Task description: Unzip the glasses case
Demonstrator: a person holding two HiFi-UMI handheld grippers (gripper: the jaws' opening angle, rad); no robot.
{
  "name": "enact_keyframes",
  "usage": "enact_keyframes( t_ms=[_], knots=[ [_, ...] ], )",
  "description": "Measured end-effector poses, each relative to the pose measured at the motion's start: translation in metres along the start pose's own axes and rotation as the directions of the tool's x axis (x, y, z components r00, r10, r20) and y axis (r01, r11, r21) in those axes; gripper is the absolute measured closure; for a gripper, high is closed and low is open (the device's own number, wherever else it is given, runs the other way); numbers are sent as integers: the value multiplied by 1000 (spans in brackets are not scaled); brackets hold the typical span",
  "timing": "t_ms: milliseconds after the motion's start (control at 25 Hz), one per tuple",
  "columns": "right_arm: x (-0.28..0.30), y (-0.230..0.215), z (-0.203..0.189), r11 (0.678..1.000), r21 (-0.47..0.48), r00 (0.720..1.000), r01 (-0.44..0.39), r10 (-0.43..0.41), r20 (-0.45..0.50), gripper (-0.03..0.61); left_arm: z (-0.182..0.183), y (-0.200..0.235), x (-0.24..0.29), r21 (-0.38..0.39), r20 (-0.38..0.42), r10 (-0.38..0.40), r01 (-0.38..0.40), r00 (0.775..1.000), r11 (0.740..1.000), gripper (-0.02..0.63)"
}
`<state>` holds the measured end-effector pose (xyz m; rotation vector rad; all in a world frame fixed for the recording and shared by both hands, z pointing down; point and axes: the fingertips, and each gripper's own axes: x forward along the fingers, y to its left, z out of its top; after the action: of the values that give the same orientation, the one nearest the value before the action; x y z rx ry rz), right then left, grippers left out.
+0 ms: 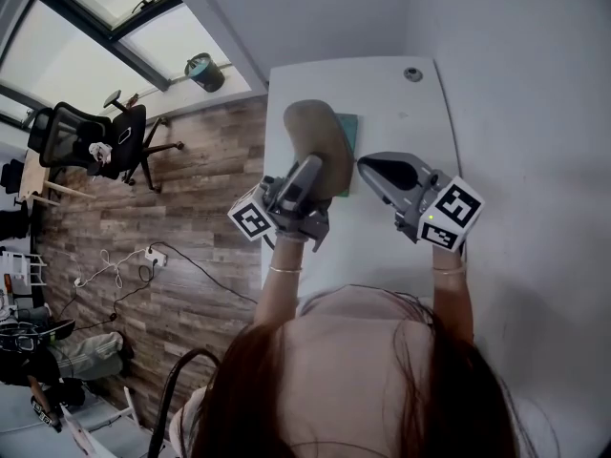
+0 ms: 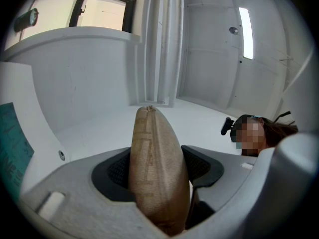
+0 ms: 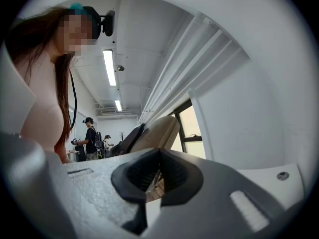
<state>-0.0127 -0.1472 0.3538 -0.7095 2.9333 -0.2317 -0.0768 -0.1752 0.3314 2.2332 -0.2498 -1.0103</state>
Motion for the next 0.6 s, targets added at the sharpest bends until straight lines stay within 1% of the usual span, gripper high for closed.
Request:
enact_keyframes(
  t_ms=[80,200,600],
  knots=[
    [0,2,-3,1000,2,1000,-5,5,-3,575,-1,-2,2,-31,13,0,1,1000,1000,321],
    [-1,6,-3,1000,4,1000,-9,9,-2,575,0,-5,0,-24,17,2,-1,1000,1000,321],
    [-1,12,-4,1000,2,1000,-18,18,-7,575,5,-8,-1,-41,59,2,0,998,999,321]
  ],
)
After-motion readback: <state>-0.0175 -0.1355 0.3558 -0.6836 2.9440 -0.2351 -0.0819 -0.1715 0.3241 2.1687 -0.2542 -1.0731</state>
